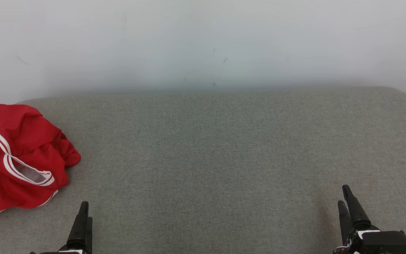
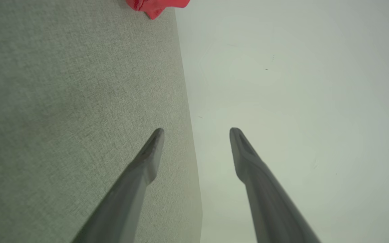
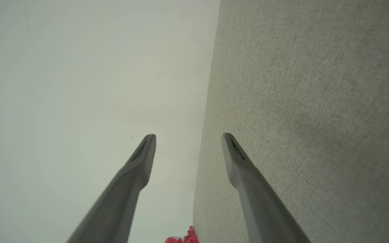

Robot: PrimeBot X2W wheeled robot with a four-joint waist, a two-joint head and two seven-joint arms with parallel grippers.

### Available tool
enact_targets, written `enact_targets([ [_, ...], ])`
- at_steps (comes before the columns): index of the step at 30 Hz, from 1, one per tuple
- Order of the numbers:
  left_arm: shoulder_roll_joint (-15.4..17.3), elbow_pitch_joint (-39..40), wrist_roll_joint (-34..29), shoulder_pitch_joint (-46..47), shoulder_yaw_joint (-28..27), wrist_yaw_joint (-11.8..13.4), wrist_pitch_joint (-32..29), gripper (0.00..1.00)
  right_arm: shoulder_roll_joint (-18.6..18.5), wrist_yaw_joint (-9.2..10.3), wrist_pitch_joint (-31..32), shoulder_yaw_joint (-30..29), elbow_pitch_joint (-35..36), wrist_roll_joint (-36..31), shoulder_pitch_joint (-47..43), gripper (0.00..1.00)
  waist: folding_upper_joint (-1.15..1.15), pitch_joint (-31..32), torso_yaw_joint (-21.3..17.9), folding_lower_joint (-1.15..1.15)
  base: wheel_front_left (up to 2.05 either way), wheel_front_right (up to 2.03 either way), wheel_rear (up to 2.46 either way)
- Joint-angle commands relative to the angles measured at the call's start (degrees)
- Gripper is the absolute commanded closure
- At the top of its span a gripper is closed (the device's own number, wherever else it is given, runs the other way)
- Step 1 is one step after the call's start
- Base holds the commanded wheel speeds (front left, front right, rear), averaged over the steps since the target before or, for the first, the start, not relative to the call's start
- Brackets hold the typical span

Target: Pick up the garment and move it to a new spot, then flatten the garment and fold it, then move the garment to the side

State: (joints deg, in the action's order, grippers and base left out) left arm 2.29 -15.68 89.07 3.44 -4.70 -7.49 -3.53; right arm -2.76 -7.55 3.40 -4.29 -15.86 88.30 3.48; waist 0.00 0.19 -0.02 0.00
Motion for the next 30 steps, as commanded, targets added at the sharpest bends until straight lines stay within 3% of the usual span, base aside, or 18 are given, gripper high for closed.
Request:
enact_targets([
  [1,0.3,1.2,-1.8,0.2,0.1,0.0,0.7,0.0,-0.4,0.01,-0.6,0.2,0.8,-2.1,0.6,0.0,0.0,0.0,0.0,0.0,0.0,0.0,0.0],
  [30,0.4,3.4,-35.7,-2.2,3.3,3.1,7.3,0.0,-0.1,0.04,-7.3,2.6,-0.1,-38.4,-1.4,0.0,0.0,0.6,0.2,0.0,0.0,0.0,0.0],
])
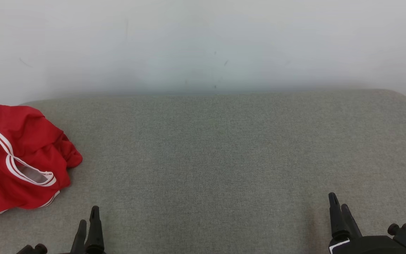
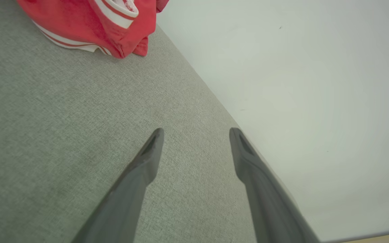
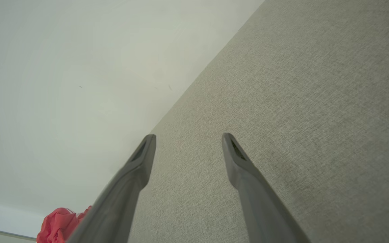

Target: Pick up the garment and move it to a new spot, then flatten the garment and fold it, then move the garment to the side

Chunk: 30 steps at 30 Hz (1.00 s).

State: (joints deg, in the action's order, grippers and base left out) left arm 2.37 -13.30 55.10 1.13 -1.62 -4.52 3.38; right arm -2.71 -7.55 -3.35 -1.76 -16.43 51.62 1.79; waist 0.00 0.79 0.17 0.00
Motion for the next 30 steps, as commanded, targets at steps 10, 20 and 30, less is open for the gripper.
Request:
enact_targets([
  [10,0.4,2.4,-10.9,-0.4,1.0,0.8,2.3,0.0,-0.2,0.05,-2.4,0.9,-0.2,-10.5,0.2,0.0,0.0,-0.1,0.1,0.0,0.0,0.0,0.0],
  [20,0.5,1.6,-18.3,-0.8,1.8,1.3,4.0,0.0,-0.2,0.06,-4.1,1.3,-0.6,-18.2,0.4,0.0,0.0,0.0,0.1,0.0,0.0,0.0,0.0],
  [30,0.5,1.8,-24.5,-1.5,2.4,1.7,5.4,0.0,-0.2,0.07,-5.5,1.9,-0.8,-24.1,-0.4,0.0,0.0,0.2,0.2,0.0,0.0,0.0,0.0],
])
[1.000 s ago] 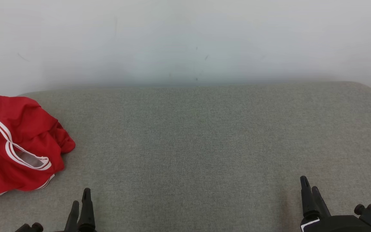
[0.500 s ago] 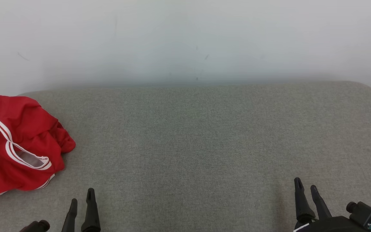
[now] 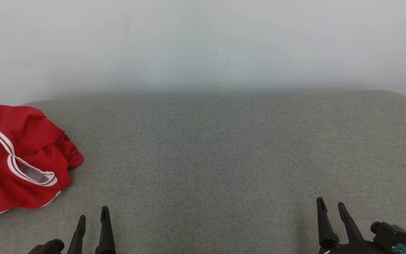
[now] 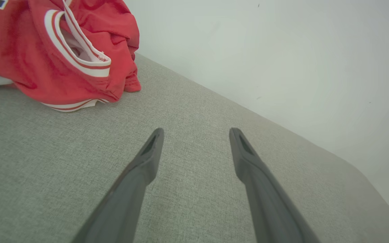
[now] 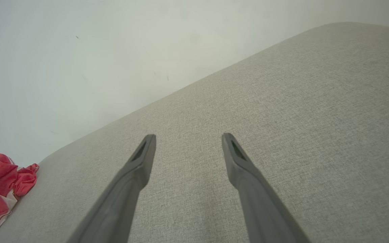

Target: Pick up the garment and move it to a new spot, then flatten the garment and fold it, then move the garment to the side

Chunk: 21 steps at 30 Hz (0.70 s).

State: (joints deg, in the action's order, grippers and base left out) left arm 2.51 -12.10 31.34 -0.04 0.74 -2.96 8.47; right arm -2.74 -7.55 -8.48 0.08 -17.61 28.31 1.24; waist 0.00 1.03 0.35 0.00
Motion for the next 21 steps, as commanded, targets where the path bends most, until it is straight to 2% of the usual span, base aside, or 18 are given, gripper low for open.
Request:
enact_targets([
  [1,0.4,0.6,-1.3,-0.4,0.1,0.2,0.5,0.0,-0.2,0.07,-0.5,0.1,0.3,-1.4,0.2,0.0,0.0,0.0,0.0,0.0,0.0,0.0,0.0],
  [21,0.4,1.3,-13.1,-1.6,0.6,0.6,3.2,0.0,-0.2,0.09,-3.2,0.9,-0.4,-12.6,-0.7,0.0,0.0,0.3,0.1,0.0,0.0,0.0,0.0],
])
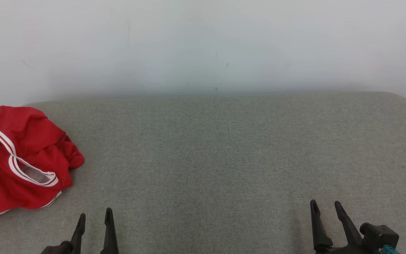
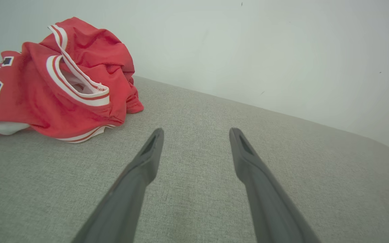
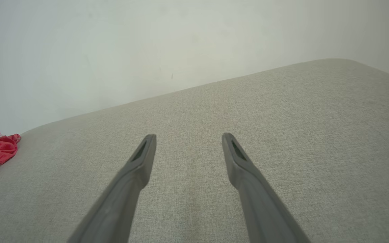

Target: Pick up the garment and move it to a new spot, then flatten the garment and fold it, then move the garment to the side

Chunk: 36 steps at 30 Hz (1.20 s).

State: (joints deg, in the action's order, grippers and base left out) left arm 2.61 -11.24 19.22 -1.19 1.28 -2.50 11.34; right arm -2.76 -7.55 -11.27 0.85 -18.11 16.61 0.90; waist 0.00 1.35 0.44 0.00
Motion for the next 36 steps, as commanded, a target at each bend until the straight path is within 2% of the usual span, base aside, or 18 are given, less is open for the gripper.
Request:
enact_targets([
  [1,0.3,0.5,-1.4,-0.5,0.1,0.2,0.5,0.0,-0.2,0.09,-0.5,0.2,0.0,-1.4,-0.4,0.0,0.0,0.0,0.0,0.0,0.0,0.0,0.0],
  [36,0.4,-2.4,-9.9,-2.0,-0.1,0.3,3.9,0.0,-0.2,0.12,-4.0,1.6,-2.4,-14.4,-1.8,0.0,0.0,1.4,-0.1,0.0,0.0,0.0,0.0],
])
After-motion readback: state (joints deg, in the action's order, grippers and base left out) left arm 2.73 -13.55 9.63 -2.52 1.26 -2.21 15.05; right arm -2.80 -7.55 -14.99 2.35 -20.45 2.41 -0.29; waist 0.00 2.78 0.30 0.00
